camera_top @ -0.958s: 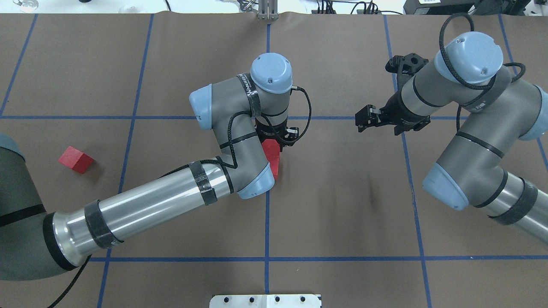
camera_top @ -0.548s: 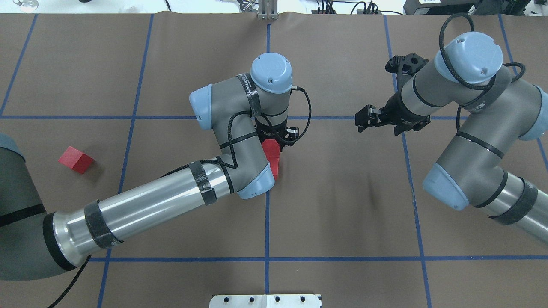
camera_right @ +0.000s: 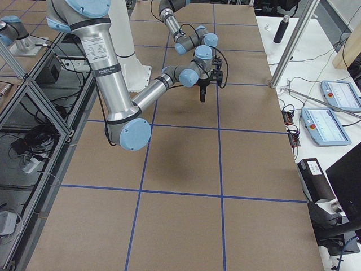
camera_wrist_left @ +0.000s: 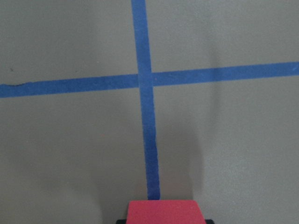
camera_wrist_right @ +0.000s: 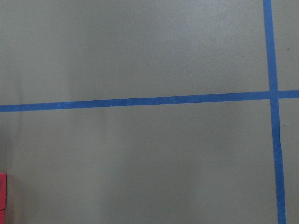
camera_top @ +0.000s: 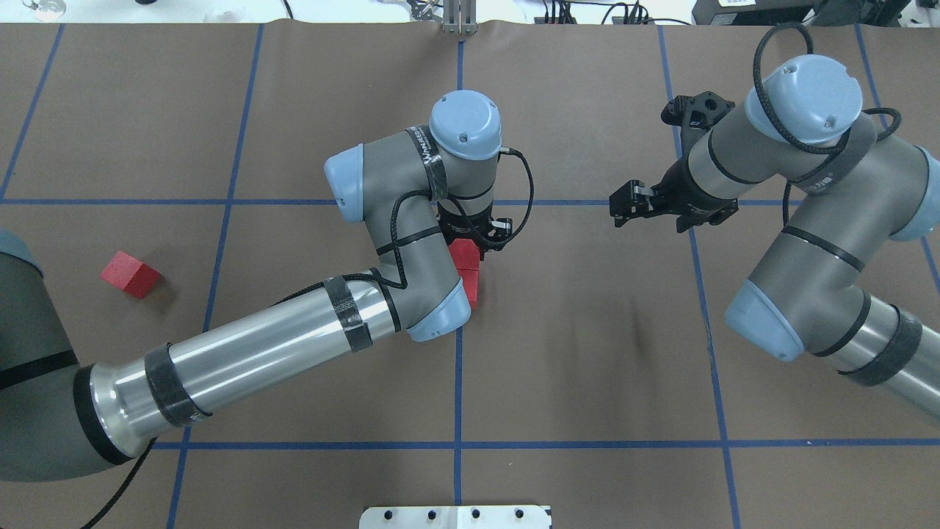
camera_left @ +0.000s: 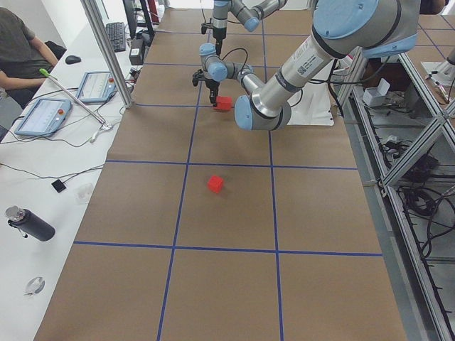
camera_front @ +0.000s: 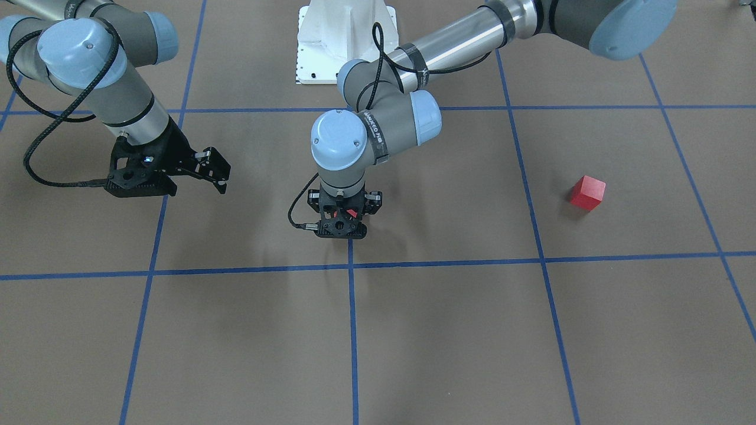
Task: Form red blocks into L shape at center
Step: 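Lower and set the red cube against the center cube with the left gripper, then release the cube and move the left gripper to the last red cube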
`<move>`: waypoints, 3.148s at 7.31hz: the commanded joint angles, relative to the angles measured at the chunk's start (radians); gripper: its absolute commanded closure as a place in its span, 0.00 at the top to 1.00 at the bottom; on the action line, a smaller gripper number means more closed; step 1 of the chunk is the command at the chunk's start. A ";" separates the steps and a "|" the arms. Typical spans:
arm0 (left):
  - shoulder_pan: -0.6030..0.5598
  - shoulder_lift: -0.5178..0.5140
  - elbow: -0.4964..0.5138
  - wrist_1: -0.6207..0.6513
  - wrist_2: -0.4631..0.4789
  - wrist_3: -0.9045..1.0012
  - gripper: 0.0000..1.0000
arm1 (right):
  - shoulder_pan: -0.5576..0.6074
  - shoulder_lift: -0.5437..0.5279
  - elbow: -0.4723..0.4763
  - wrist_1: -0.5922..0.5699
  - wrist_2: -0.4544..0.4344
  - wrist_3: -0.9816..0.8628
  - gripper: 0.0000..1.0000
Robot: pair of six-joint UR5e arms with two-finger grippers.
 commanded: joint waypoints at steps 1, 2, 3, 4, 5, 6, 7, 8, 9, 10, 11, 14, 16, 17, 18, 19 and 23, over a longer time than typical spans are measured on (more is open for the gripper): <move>0.000 0.002 -0.001 0.000 0.000 -0.001 0.00 | 0.000 0.000 0.000 0.000 0.000 0.000 1.00; 0.000 0.002 -0.002 0.000 0.000 -0.001 0.00 | 0.000 0.000 0.000 0.000 0.000 0.000 1.00; 0.000 0.002 -0.002 0.000 0.000 0.001 0.00 | 0.000 0.000 0.000 0.000 0.000 0.000 1.00; 0.000 0.002 -0.002 0.000 0.000 -0.001 0.23 | -0.001 0.000 0.000 0.000 0.000 0.000 1.00; 0.001 0.002 -0.002 0.005 0.000 -0.001 0.49 | 0.000 0.000 0.000 0.000 0.000 0.000 1.00; 0.001 0.003 -0.003 0.006 0.002 -0.001 0.68 | 0.000 0.000 0.000 0.000 0.000 0.000 1.00; 0.001 0.003 -0.003 0.006 0.008 -0.001 0.89 | 0.000 0.000 0.000 0.000 0.000 0.000 1.00; 0.014 0.002 -0.006 0.006 0.041 -0.001 0.99 | 0.000 0.000 0.000 0.000 0.000 0.000 1.00; 0.015 0.002 -0.008 0.006 0.047 -0.002 0.99 | -0.001 0.000 0.000 0.000 0.000 0.000 1.00; 0.012 0.000 -0.017 0.017 0.048 -0.002 0.99 | 0.000 0.000 0.000 0.000 0.000 0.000 1.00; 0.002 0.002 -0.055 0.047 0.048 -0.002 0.99 | 0.000 0.000 0.000 0.000 0.000 -0.002 1.00; -0.066 0.183 -0.319 0.077 0.038 0.006 0.99 | 0.002 -0.002 -0.002 0.000 0.000 -0.002 1.00; -0.118 0.488 -0.628 0.072 0.020 0.010 0.99 | 0.002 -0.003 -0.003 0.000 -0.003 -0.002 1.00; -0.171 0.612 -0.697 0.074 -0.039 0.010 0.99 | 0.002 -0.003 -0.003 0.000 -0.012 -0.003 1.00; -0.236 0.755 -0.765 0.049 -0.073 0.079 0.99 | 0.002 -0.003 -0.002 0.000 -0.012 -0.003 1.00; -0.311 0.873 -0.814 0.046 -0.075 0.286 0.99 | 0.002 -0.002 0.000 0.000 -0.014 -0.002 1.00; -0.368 0.945 -0.741 0.045 -0.074 0.800 0.99 | -0.001 -0.002 -0.003 0.000 -0.014 -0.002 1.00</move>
